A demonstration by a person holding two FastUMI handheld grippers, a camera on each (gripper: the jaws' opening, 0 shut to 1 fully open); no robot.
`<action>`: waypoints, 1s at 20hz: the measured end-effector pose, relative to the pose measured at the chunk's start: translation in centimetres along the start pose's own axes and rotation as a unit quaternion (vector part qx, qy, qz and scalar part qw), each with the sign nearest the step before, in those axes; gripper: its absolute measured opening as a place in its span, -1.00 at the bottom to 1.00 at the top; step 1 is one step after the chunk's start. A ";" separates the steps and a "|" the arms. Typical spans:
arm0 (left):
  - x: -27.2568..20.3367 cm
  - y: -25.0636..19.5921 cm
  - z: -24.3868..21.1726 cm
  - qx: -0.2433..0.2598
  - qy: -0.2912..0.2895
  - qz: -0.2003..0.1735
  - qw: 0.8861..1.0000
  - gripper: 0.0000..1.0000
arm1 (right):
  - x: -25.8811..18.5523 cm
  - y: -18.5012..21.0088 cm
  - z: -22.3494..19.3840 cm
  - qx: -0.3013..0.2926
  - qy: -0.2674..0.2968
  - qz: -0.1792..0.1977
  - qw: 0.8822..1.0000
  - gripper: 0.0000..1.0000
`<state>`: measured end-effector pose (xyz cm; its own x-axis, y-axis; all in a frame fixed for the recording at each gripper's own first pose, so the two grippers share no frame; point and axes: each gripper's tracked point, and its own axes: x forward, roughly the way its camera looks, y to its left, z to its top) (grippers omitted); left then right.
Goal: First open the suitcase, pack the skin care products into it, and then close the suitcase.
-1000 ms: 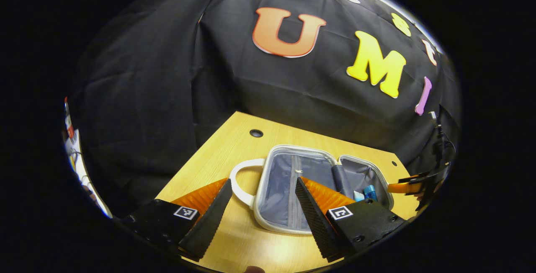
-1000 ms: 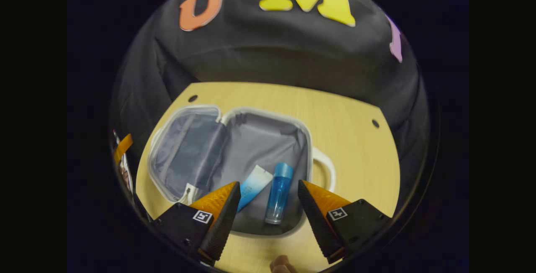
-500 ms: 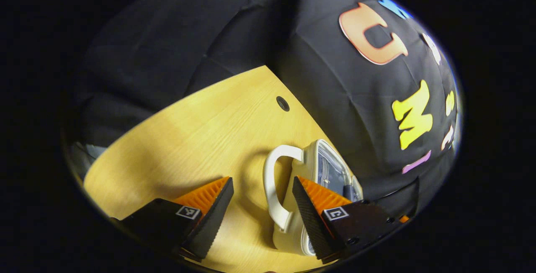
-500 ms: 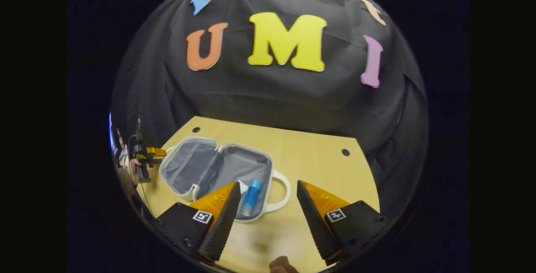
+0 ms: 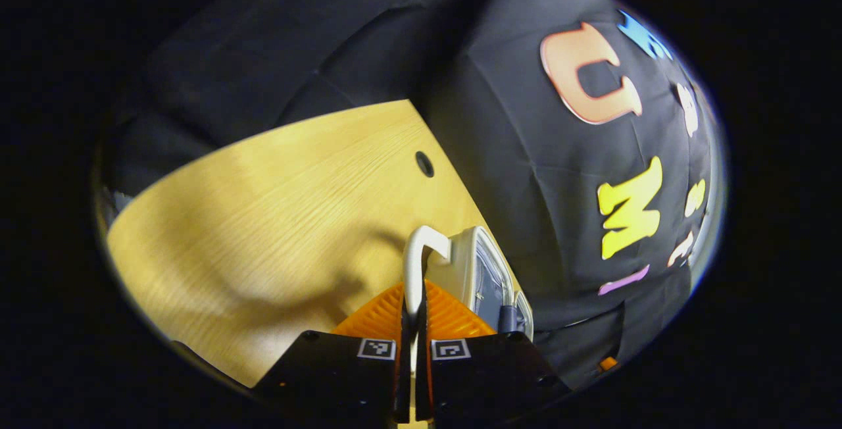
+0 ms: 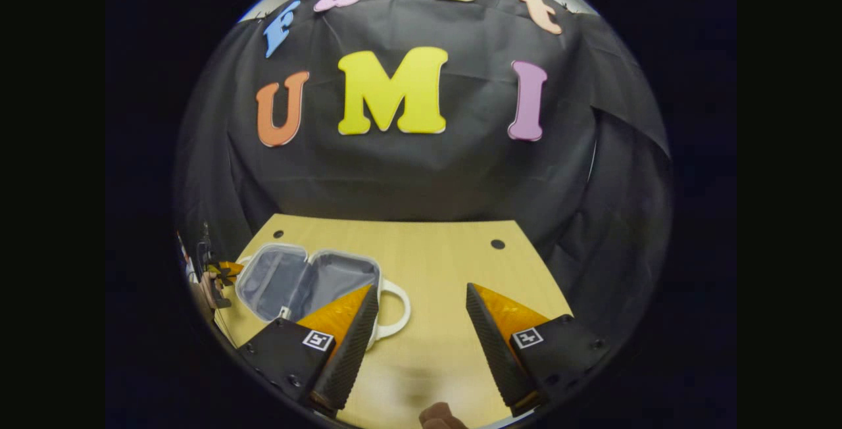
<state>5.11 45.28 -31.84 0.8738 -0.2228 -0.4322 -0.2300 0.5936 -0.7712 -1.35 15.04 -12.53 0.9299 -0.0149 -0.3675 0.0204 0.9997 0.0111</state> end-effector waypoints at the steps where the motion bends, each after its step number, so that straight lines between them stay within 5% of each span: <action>1: -0.6 -1.3 0.5 0.021 -0.004 0.005 1.000 -0.90 | -0.5 -0.4 1.1 -0.003 -0.016 -0.002 1.000 0.59; 7: -4.6 -14.1 2.3 0.179 -0.056 0.006 0.982 -0.93 | -1.1 -1.8 3.7 -0.022 -0.072 0.017 0.997 0.56; 14: -4.9 -30.0 -5.4 0.382 -0.070 0.012 0.921 -0.94 | -1.2 -5.1 4.8 -0.007 -0.092 0.065 0.994 0.60; 20: -0.7 -36.2 -15.5 0.465 -0.051 0.038 0.883 -0.94 | -1.4 -10.6 5.6 0.006 -0.112 0.072 0.991 0.59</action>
<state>6.16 11.93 -10.90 0.9163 -0.1124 -0.3843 0.1203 0.9927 -0.0036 -0.79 4.33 -6.92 0.9819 0.1221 -0.1450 -0.1145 0.9916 0.0593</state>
